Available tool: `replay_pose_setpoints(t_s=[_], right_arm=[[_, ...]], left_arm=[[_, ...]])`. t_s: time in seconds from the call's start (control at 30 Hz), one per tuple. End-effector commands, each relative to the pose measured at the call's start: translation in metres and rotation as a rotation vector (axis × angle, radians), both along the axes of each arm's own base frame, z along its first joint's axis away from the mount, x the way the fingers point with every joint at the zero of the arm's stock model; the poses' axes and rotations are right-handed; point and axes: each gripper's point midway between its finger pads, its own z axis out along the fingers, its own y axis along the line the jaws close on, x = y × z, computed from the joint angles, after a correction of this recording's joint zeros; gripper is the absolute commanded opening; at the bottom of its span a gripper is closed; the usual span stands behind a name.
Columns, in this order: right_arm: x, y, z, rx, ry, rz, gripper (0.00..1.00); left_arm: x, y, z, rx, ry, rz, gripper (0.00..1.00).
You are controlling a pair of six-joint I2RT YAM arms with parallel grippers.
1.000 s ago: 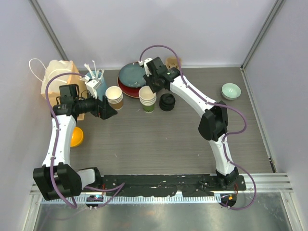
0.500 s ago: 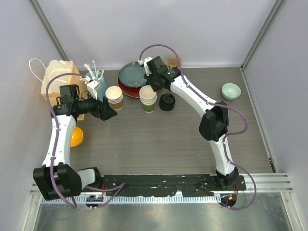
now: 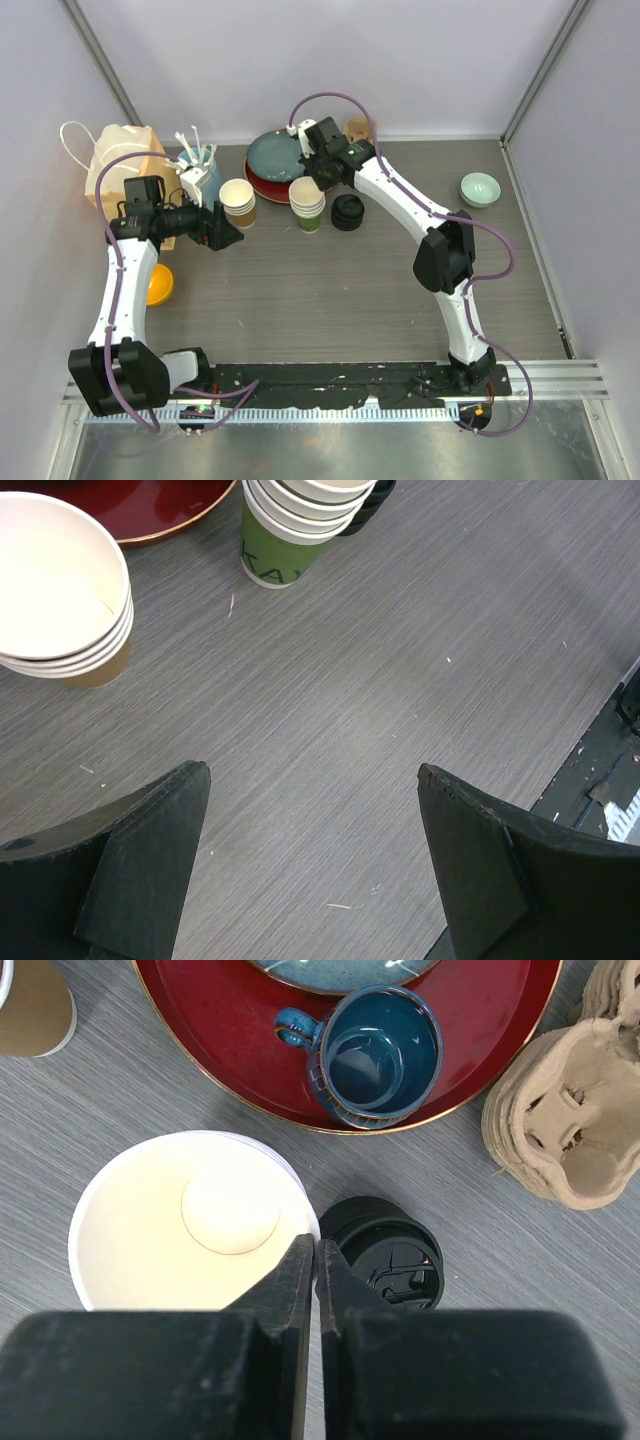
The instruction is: Pack the takeout coffee
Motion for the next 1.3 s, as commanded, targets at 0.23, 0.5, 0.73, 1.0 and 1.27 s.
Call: replay_pose_setpoints(t_s=[0.23, 0.5, 0.73, 1.0, 1.27], right_arm=[[-0.004, 0.009, 0.049, 0.083, -0.077, 0.052, 0.01], [-0.012, 0.012, 0.085, 0.170, -0.113, 0.060, 0.01], [-0.012, 0.014, 0.090, 0.246, -0.078, 0.065, 0.01], [-0.022, 0.027, 0.077, 0.365, 0.049, 0.121, 0.01], [-0.025, 0.026, 0.078, 0.379, 0.053, 0.105, 0.01]], left_arm=[[0.001, -0.002, 0.019, 0.004, -0.059, -0.017, 0.89], [0.009, -0.001, 0.022, -0.032, -0.027, 0.042, 0.87], [0.016, 0.003, 0.024, -0.033, -0.016, 0.101, 0.84], [0.026, -0.013, 0.025, -0.058, 0.035, 0.147, 0.63], [0.045, -0.041, -0.004, -0.029, 0.143, 0.126, 0.55]])
